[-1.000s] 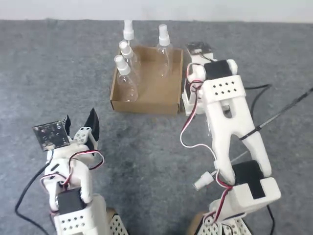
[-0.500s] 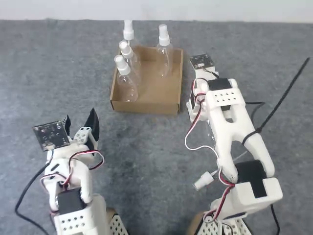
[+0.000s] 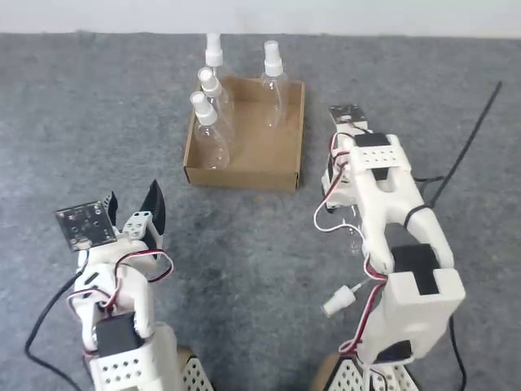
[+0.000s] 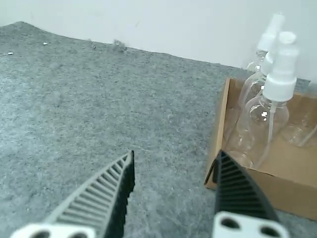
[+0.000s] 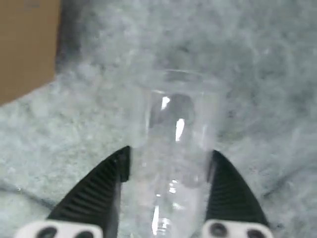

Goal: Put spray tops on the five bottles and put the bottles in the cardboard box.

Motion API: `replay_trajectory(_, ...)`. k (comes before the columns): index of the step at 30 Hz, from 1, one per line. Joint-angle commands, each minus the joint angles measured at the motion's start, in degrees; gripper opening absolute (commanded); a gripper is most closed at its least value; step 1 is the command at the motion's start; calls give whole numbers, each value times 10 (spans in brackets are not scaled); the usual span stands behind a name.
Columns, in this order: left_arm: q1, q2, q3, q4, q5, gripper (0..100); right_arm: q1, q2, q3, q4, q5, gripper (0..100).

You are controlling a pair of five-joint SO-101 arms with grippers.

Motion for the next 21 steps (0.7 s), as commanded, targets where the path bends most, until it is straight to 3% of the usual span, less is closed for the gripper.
replay_trajectory(1, -3, -9, 0, -20, -6, 235, 28, -17, -36, -5, -39, 74)
replay_trajectory(12, -3, -9, 0, -20, -6, 235, 36, -19, -41, 29, -251, 69)
replay_trajectory(21, -3, -9, 0, -20, -6, 235, 41, -19, -124, 180, -281, 69)
